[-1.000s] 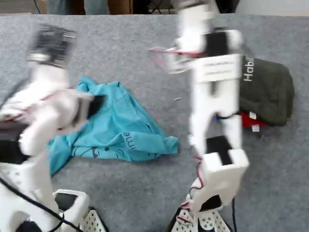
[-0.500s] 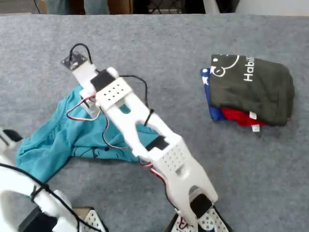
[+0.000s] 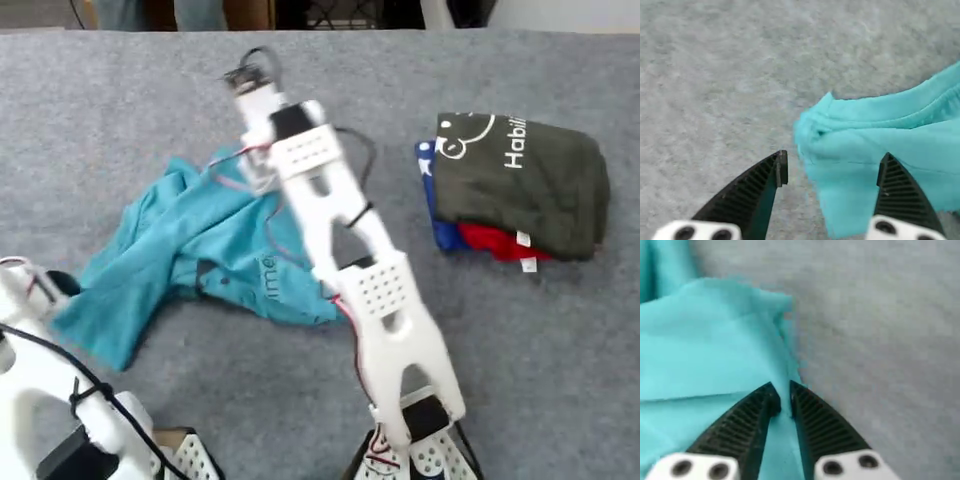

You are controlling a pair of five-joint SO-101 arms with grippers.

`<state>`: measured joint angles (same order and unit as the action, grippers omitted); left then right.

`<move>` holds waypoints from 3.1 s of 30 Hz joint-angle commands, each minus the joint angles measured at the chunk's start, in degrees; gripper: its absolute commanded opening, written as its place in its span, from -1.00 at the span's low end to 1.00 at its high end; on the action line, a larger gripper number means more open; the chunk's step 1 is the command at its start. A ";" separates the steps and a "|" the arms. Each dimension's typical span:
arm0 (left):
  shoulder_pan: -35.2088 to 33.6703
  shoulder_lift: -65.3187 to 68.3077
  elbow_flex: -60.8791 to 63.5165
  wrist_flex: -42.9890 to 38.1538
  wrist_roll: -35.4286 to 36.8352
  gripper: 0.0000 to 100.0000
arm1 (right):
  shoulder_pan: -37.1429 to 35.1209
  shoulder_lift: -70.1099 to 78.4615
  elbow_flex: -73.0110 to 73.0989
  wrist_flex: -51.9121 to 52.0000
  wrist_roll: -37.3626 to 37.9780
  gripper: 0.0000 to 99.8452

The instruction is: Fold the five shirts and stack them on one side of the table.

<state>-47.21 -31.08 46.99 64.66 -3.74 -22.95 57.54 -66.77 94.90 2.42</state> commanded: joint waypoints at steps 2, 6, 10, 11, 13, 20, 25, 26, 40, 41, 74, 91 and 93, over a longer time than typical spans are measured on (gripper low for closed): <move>5.93 -0.18 3.30 -5.71 2.64 -0.40 | 9.67 -1.45 -6.29 6.42 -0.70 -0.97; 10.42 -0.09 7.25 -12.75 5.63 -0.40 | 18.11 -4.26 -0.92 6.42 -0.62 -0.97; 12.79 -0.09 9.71 -19.34 5.80 -0.40 | 23.91 -9.98 11.65 6.42 -0.09 -0.97; 12.79 -0.09 10.15 -20.92 6.07 -0.40 | 24.44 -11.74 14.90 6.42 1.14 -0.97; 11.82 -0.09 10.59 -24.18 9.05 -0.42 | 24.53 -15.52 20.88 6.33 5.80 -0.96; 3.03 5.45 9.89 -33.23 16.79 -0.47 | 20.22 -32.13 30.46 6.33 13.10 -0.37; -3.38 19.25 2.86 -34.02 17.23 -0.47 | 12.04 -42.33 31.96 6.33 15.65 -0.22; -4.00 21.54 -0.22 -31.30 17.93 -0.47 | 9.41 -43.91 33.10 6.33 16.09 -0.22; -6.46 40.97 -23.78 -9.93 21.45 -0.47 | -21.45 -26.51 49.89 -24.26 17.23 -0.21; -6.46 41.41 -24.31 -9.49 21.45 -0.47 | -22.07 -24.31 48.75 -24.88 17.23 -0.22; -6.46 41.58 -24.31 -9.05 21.45 -0.47 | -25.05 -24.66 -20.35 -37.71 -20.22 -0.97; -6.29 41.58 -24.40 -9.05 21.36 -0.47 | 5.89 -17.01 23.08 -22.95 -28.13 -0.97; -6.20 41.58 -24.31 -9.05 21.27 -0.47 | 7.91 -15.60 23.08 -16.70 -25.14 -0.97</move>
<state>-52.84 10.42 24.40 55.34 17.36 -18.11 42.07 -43.91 70.90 -25.71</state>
